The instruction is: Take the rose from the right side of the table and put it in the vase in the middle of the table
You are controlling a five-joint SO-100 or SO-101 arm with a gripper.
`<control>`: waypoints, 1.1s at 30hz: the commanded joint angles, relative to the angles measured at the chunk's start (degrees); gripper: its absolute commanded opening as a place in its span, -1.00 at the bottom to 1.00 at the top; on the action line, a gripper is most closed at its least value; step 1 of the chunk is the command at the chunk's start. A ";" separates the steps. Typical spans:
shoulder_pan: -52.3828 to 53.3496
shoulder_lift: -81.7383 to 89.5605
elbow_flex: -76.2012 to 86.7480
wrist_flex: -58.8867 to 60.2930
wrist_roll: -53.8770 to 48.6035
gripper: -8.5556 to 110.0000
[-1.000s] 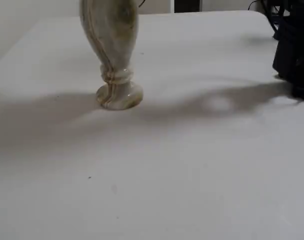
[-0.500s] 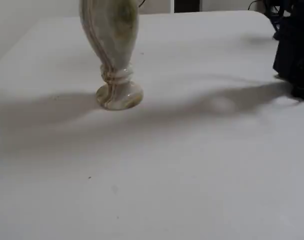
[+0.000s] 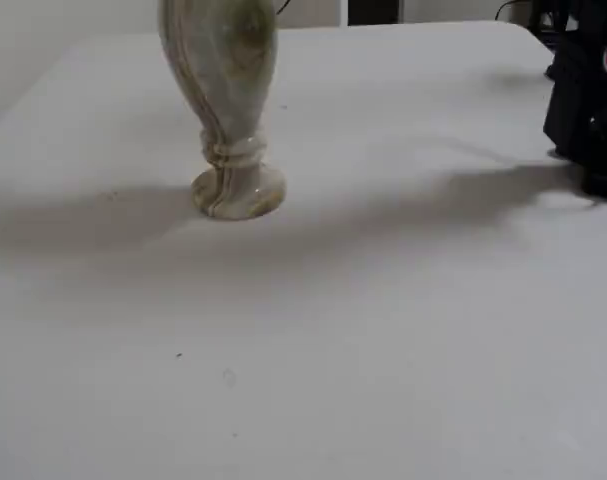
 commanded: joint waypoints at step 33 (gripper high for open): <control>12.74 65.48 129.90 -29.36 4.75 -0.86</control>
